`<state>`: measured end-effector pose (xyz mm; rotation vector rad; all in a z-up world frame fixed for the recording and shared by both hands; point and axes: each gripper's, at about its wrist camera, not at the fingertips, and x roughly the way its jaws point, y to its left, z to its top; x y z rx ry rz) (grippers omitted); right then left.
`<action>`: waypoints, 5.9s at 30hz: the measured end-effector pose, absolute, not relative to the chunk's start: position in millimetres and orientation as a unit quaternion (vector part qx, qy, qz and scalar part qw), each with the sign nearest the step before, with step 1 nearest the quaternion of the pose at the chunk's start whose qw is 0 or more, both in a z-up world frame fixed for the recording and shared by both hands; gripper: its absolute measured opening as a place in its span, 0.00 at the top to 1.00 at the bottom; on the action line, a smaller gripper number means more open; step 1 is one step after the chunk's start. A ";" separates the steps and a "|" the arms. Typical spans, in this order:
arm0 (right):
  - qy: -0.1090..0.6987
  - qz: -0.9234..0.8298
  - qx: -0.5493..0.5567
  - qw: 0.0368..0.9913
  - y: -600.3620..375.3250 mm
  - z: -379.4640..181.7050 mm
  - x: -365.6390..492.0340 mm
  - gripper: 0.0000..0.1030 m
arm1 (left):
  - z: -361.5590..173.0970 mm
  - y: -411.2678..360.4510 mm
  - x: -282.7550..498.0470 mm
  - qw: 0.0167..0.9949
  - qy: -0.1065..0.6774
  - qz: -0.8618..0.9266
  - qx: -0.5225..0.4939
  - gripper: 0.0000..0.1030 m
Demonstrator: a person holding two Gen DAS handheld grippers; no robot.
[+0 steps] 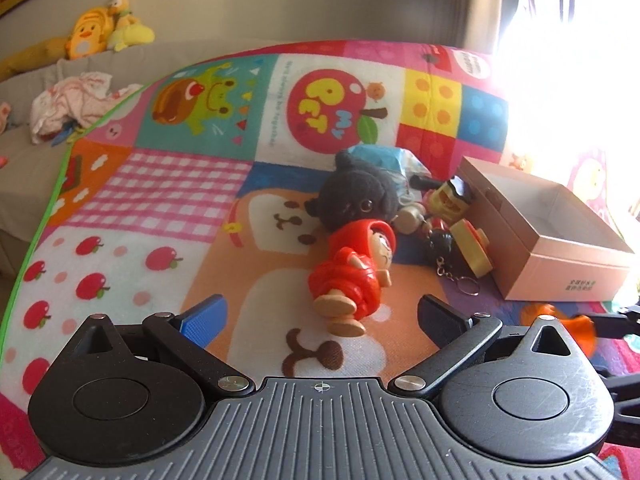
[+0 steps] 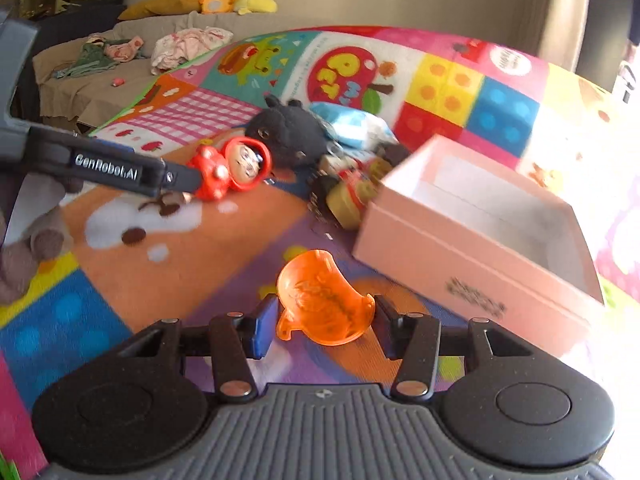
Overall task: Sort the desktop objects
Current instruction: 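Grasp the orange cup-shaped toy with the right gripper and lift it, then grasp the red hooded doll with the left gripper while the right holds the orange cup, then drop the red doll into the pink box with left while right drops the orange cup in, then grasp the pink-and-yellow kitty keychain with the right gripper and lift it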
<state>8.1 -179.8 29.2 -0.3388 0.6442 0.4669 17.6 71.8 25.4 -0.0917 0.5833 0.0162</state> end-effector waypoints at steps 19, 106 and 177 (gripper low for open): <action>0.335 0.115 -0.007 0.935 -279.9 12.2 -6.2 0.15 | 24.3 19.3 47.2 0.944 0.325 -0.027 0.039 0.47; 0.263 0.073 -0.022 0.962 -340.1 102.2 32.5 0.51 | 51.6 -116.4 118.1 0.928 0.296 -0.223 0.028 0.03; 0.260 0.134 -0.116 0.949 -252.7 41.4 -15.7 0.45 | 23.8 7.4 60.1 0.964 0.263 -0.031 0.026 0.02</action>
